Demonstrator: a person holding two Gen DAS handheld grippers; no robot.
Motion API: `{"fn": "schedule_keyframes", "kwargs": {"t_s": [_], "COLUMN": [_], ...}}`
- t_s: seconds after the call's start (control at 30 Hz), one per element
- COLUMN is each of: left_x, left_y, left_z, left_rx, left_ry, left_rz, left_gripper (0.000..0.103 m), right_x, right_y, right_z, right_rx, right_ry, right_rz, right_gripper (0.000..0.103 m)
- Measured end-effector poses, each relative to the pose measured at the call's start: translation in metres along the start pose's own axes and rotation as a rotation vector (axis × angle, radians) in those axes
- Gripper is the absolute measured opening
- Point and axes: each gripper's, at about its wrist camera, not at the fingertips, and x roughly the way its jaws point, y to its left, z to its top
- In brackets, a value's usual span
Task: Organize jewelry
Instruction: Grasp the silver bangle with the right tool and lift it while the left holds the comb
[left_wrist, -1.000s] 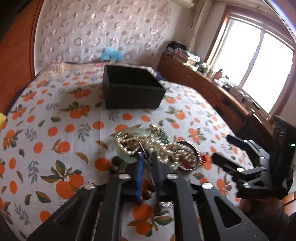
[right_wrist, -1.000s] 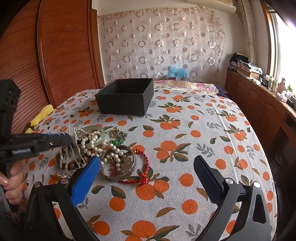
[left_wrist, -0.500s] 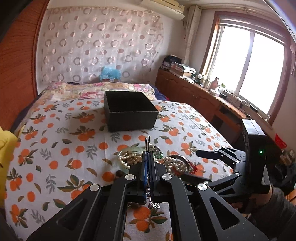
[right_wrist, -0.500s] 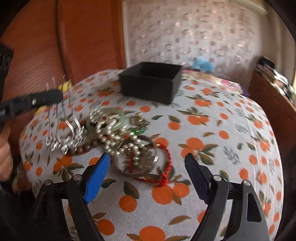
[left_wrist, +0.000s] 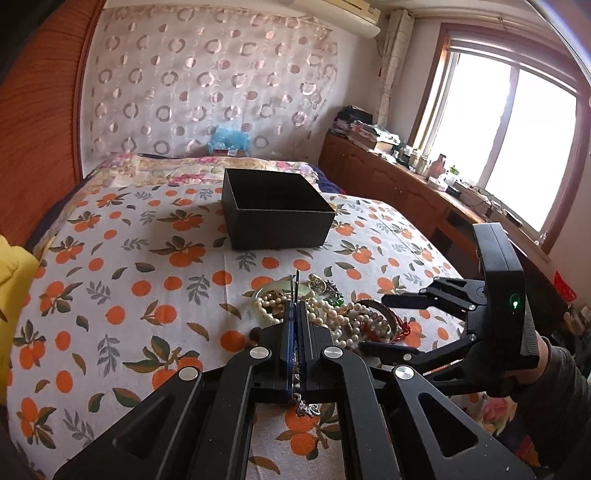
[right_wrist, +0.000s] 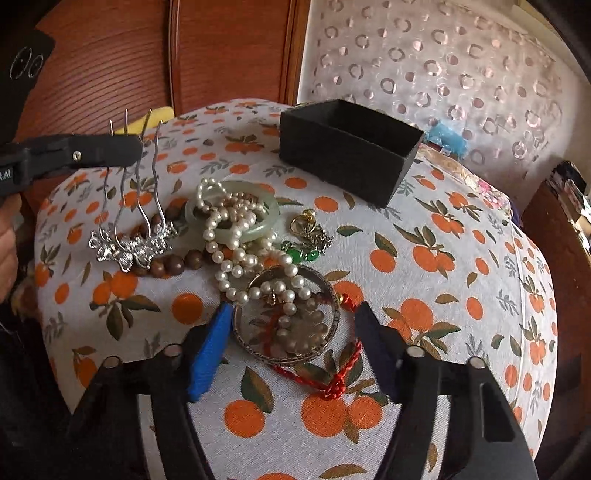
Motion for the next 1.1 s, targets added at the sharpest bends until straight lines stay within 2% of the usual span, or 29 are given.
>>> {"fn": "schedule_keyframes", "kwargs": {"t_s": [0.2,0.4,0.7,0.93,1.1], "left_x": [-0.001,-0.001,-0.002,-0.002,-0.002], "left_y": [0.001,0.000,0.001,0.001,0.001], "left_z": [-0.001,-0.001,0.001,0.001,0.000], "left_rx": [-0.003,-0.003,-0.005,-0.004,-0.002], "left_ry": [-0.005,-0.005,-0.007,-0.006,-0.006], "left_rz": [0.001,0.001,0.000,0.001,0.002], "left_gripper": [0.001,0.001,0.001,0.001,0.001], "right_x": [-0.001,-0.002,-0.009,-0.028,-0.030], "right_y": [0.002,-0.009,-0.028,-0.032,-0.036], "right_z": [-0.002,0.003,0.007,0.010,0.011], "right_rx": [0.007,0.068,0.136,0.156,0.159], "right_ry": [-0.014,-0.026,-0.044,-0.110,-0.122], "right_rz": [-0.016,-0.107,-0.180,-0.194,-0.185], "right_gripper": [0.060,0.060,0.060,0.060,0.060]}}
